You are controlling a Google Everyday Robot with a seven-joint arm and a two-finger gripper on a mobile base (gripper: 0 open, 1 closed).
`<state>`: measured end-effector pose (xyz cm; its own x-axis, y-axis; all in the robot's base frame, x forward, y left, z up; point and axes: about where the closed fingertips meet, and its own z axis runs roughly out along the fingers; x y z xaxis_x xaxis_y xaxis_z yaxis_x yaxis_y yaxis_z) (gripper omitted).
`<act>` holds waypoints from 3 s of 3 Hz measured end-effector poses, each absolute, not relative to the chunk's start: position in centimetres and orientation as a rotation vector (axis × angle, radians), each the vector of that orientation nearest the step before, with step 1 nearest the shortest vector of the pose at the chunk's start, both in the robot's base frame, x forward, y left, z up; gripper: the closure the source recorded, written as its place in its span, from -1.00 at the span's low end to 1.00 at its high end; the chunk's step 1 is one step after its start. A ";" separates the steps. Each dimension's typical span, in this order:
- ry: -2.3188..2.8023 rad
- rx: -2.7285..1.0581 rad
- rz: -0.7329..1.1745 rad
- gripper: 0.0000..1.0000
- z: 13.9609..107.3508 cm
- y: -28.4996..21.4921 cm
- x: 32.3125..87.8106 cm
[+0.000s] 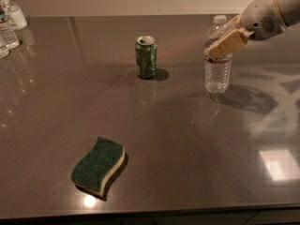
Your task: Knock water bottle over
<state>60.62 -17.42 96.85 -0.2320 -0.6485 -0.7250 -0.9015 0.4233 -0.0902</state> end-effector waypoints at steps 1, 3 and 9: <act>2.029 -1.516 0.416 1.00 97.3 -16.4 57.2; 2.054 -1.934 0.183 1.00 95.5 -15.0 51.2; 2.139 -2.308 -0.092 -0.74 86.0 -17.1 51.1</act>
Offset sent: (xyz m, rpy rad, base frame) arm -0.1178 0.0231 -0.0070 -0.5717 0.1464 0.3803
